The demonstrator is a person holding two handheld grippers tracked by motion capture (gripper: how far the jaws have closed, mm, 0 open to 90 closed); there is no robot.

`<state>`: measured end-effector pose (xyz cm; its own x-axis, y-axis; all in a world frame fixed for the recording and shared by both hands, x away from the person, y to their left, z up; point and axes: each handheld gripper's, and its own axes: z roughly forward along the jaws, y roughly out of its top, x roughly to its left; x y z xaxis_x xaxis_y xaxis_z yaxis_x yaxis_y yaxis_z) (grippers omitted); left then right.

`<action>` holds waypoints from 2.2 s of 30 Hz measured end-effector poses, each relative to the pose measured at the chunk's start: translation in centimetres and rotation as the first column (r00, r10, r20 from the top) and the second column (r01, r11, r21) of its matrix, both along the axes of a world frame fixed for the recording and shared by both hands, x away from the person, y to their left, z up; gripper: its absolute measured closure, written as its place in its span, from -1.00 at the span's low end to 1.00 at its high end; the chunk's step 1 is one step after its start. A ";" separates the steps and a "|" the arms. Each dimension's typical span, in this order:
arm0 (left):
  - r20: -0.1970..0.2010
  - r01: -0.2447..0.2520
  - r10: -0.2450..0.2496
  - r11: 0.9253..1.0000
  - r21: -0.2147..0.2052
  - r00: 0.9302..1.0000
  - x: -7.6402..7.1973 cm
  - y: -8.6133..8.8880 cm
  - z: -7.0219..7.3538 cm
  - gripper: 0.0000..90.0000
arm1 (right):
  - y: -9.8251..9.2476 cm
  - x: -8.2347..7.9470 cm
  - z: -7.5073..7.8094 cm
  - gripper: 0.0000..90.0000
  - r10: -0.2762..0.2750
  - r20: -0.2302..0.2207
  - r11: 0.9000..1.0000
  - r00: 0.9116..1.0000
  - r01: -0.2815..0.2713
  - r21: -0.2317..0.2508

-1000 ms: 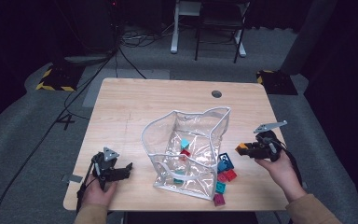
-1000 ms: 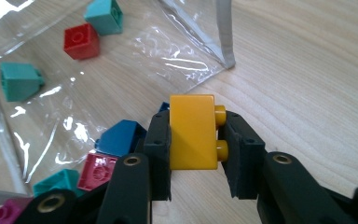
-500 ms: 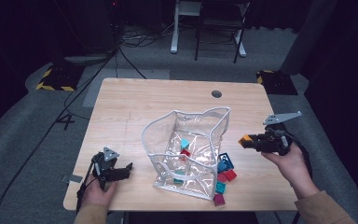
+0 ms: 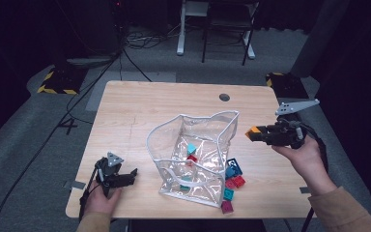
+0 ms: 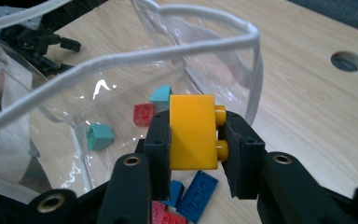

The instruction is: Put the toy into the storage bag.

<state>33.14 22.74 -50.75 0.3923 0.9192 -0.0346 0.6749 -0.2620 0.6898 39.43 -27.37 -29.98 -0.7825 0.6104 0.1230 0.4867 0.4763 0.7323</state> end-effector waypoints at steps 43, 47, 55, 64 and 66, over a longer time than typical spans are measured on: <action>0.000 -0.003 0.003 1.000 -0.001 1.000 0.0 0.0 0.0 -0.66 | 14.1 3.3 4.4 0.46 0.191 0.008 0.974 0.981 -0.189 -0.121; 0.001 -0.003 0.003 1.000 0.001 1.000 0.0 0.0 0.0 -0.66 | 15.7 3.4 3.9 0.46 0.217 -0.006 0.965 0.976 -0.215 -0.147; 0.001 -0.003 0.003 1.000 0.000 1.000 0.0 0.0 0.0 -0.67 | 18.0 3.8 2.2 0.46 0.243 -0.063 0.942 0.968 -0.251 -0.222; 0.000 -0.003 0.003 1.000 -0.001 1.000 0.0 0.0 0.0 -0.66 | 20.7 4.1 -0.2 0.46 0.274 -0.142 0.896 0.951 -0.306 -0.323; 0.000 -0.002 0.002 1.000 0.000 1.000 0.0 0.0 0.0 -0.66 | 21.1 4.1 -0.7 0.46 0.277 -0.160 0.884 0.947 -0.316 -0.344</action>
<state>33.19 22.73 -50.75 0.3901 0.9201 -0.0344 0.6752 -0.2604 0.6901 43.51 -6.31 -30.66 -0.9287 0.3696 0.0294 0.3447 0.8315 0.4356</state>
